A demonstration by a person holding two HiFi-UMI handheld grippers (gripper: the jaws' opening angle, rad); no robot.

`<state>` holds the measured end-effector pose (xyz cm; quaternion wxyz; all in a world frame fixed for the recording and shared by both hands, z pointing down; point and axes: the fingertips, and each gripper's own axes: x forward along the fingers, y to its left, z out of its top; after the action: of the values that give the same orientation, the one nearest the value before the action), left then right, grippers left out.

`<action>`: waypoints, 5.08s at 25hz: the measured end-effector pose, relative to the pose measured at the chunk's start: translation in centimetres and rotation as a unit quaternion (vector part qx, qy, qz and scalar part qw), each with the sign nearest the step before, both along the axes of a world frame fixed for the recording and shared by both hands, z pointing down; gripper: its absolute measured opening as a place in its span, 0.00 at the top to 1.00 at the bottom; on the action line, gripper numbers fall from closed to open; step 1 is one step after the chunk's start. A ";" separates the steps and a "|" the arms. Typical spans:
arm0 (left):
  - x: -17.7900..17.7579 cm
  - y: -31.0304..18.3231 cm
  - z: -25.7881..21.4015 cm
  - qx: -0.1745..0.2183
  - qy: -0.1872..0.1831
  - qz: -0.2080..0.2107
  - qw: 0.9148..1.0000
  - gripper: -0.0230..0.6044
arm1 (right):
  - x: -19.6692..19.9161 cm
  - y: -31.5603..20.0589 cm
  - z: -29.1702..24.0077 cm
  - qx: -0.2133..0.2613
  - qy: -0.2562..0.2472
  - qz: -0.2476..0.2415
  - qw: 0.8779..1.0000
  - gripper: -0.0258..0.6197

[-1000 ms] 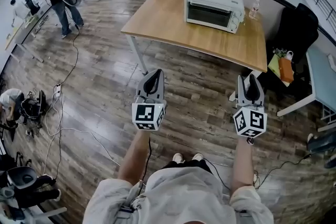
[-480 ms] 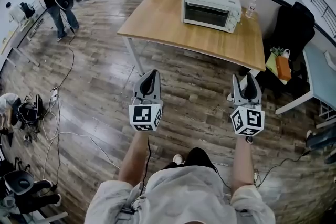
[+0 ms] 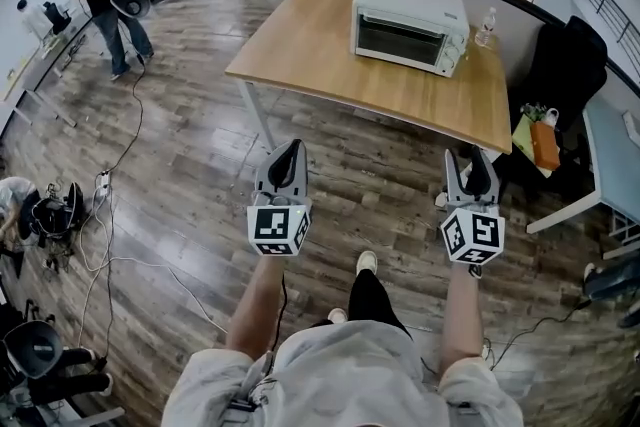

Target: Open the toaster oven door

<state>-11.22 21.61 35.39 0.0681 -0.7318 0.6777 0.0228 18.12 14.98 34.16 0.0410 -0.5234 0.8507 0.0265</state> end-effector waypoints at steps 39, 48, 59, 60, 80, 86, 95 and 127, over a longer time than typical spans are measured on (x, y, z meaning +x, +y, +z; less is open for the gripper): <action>3.5 -29.8 4.3 -0.067 -0.005 0.012 0.998 0.95 | 4.1 -28.5 6.7 -0.083 -0.028 0.018 0.996 0.60; 4.1 -32.9 4.4 -0.063 -0.003 -0.005 0.998 0.95 | 5.1 -32.0 7.6 -0.086 -0.037 0.015 0.995 0.60; 2.9 -34.2 1.7 -0.031 -0.003 -0.006 0.999 0.95 | 3.5 -33.8 4.5 -0.051 -0.034 0.000 0.998 0.61; 2.8 -34.5 1.7 -0.029 -0.003 -0.005 1.000 0.95 | 3.2 -34.0 4.6 -0.050 -0.033 0.000 0.998 0.61; -5.0 -45.1 1.8 -0.014 0.013 0.011 1.000 0.95 | -6.0 -42.9 3.4 -0.041 0.007 -0.005 0.999 0.62; -6.6 -45.6 2.1 -0.018 0.015 0.009 1.000 0.95 | -7.9 -43.6 3.8 -0.045 0.013 -0.012 0.999 0.62; -6.6 -45.8 2.8 -0.022 0.020 0.013 0.999 0.95 | -9.3 -43.6 4.5 -0.048 0.050 -0.024 0.997 0.62; -8.4 -47.3 5.0 -0.040 0.041 0.008 0.998 0.95 | -14.6 -47.6 14.2 -0.102 0.561 -0.136 0.810 0.58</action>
<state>-19.60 -25.66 40.41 0.0113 -0.7381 0.6741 0.0262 3.54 -32.62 48.34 -0.4939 -0.2974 0.7860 0.2231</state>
